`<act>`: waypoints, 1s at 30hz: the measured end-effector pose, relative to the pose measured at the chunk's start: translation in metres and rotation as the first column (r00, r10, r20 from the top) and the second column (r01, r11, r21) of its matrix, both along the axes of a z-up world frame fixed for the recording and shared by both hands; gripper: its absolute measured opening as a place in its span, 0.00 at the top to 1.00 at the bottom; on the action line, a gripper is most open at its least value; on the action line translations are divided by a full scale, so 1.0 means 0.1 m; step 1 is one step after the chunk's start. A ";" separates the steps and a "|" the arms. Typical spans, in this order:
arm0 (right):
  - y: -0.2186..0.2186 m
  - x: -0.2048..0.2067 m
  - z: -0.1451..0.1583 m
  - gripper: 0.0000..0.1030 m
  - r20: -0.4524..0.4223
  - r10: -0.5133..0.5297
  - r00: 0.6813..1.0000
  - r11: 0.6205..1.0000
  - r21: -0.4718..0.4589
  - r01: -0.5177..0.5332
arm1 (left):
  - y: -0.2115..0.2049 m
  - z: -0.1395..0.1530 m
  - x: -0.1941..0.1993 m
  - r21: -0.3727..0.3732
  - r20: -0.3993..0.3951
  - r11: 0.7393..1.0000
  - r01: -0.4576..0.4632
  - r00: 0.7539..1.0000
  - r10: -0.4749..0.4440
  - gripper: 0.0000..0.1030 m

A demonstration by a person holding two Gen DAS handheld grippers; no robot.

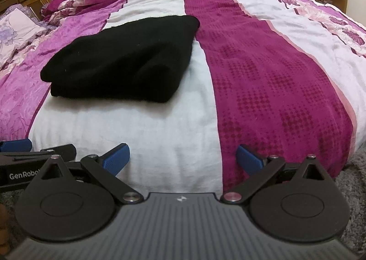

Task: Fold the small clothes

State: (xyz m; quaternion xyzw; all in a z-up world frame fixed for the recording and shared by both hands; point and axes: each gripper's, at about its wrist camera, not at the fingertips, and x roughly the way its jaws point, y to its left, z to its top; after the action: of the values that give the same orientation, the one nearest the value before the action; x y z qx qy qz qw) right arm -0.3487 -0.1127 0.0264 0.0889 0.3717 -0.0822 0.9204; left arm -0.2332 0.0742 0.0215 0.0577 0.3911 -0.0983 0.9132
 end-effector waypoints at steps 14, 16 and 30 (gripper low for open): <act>0.00 0.02 -0.02 0.00 -0.013 -0.004 1.000 1.000 0.011 0.004 | -0.01 0.00 0.00 -0.015 -0.008 1.000 0.013 1.000 -0.013 0.13; 0.00 0.02 -0.02 0.00 -0.013 -0.004 1.000 1.000 0.012 0.004 | -0.01 0.00 0.00 -0.015 -0.007 1.000 0.012 1.000 -0.012 0.13; 0.03 0.04 -0.05 0.00 -0.027 -0.005 1.000 1.000 -0.011 0.005 | -0.02 0.03 -0.02 0.006 0.021 1.000 0.008 1.000 -0.009 0.13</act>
State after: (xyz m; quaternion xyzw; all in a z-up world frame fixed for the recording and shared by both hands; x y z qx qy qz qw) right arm -0.3450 -0.1100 0.0215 0.0838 0.3836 -0.0875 0.9155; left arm -0.2348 0.0723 0.0242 0.0633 0.3814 -0.1003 0.9167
